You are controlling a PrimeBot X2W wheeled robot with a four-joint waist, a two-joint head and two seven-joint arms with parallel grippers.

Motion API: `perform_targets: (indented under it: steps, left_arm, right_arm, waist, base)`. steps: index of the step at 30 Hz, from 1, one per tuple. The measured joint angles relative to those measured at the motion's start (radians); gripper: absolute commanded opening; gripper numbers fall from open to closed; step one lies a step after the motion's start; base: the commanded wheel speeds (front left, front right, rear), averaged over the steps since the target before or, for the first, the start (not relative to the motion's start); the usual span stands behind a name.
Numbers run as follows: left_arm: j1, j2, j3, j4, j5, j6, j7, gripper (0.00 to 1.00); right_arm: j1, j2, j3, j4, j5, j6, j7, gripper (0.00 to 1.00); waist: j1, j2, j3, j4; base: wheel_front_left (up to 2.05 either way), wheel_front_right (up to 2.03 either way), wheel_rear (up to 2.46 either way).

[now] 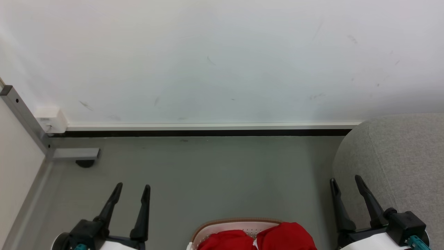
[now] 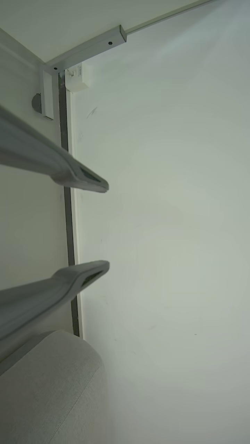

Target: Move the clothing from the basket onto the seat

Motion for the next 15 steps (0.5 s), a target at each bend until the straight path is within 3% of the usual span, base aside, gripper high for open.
perform_targets:
  steps: [15]
  left_arm:
    - [0.0, -0.013, 0.014, 0.012, -0.007, 0.0, 0.0, 1.0]
  right_arm:
    - [0.0, 0.0, 0.002, 0.008, 0.004, 0.0, 0.0, 1.0]
  waist:
    - [0.0, 0.0, -0.001, 0.0]
  base:
    - [0.0, 0.0, 0.0]
